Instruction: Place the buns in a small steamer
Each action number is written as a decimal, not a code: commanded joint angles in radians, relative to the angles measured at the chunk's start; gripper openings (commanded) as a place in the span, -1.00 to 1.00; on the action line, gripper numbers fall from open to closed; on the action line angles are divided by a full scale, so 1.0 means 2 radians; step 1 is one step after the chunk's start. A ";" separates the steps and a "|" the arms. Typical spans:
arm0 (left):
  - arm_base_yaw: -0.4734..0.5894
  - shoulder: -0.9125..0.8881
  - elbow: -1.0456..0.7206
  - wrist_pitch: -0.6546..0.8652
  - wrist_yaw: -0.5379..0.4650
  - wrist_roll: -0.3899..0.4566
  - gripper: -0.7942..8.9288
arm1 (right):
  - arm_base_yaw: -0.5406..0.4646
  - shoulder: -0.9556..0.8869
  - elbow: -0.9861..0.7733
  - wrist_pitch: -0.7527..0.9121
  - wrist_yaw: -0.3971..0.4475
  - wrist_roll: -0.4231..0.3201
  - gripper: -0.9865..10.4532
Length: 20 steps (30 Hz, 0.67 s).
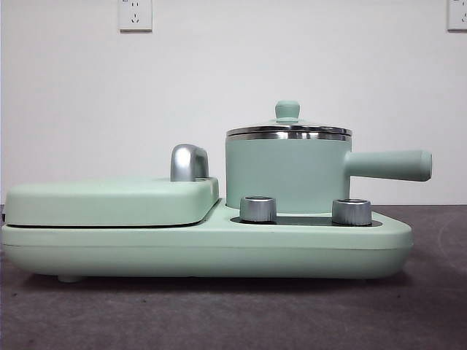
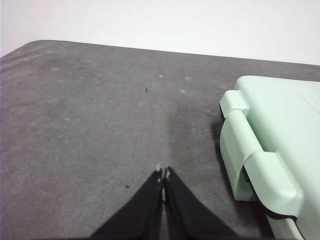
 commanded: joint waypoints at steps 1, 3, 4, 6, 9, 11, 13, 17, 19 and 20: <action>0.001 -0.001 -0.010 -0.002 -0.004 0.006 -0.82 | -0.001 0.000 -0.003 0.004 0.000 -0.005 -0.80; 0.001 -0.001 -0.010 -0.002 -0.004 0.007 -0.82 | -0.001 0.000 -0.003 0.004 0.000 -0.005 -0.80; 0.001 -0.001 -0.010 -0.002 -0.004 0.007 -0.82 | -0.001 0.000 -0.003 0.004 0.000 -0.005 -0.80; 0.001 -0.001 -0.010 -0.001 -0.004 0.007 -0.82 | -0.001 0.000 -0.003 0.004 0.000 -0.005 -0.80; 0.001 -0.001 -0.010 -0.001 -0.003 0.007 -0.82 | -0.001 0.000 -0.003 0.004 0.000 -0.005 -0.80; 0.001 -0.001 -0.010 -0.001 -0.004 0.006 -0.82 | -0.001 0.000 -0.003 0.004 0.000 -0.005 -0.80; 0.001 -0.001 -0.010 0.002 -0.004 0.007 -0.82 | -0.001 0.000 -0.003 0.004 0.000 -0.005 -0.80; 0.001 -0.001 -0.010 0.029 -0.004 0.007 -0.82 | -0.001 0.000 -0.003 0.004 0.000 -0.005 -0.80; 0.001 -0.001 -0.010 0.046 -0.004 0.007 -0.82 | -0.001 0.000 -0.003 0.004 0.000 -0.005 -0.80; 0.001 -0.001 -0.010 0.050 -0.004 0.007 -0.82 | -0.001 0.000 -0.003 0.004 0.000 -0.005 -0.80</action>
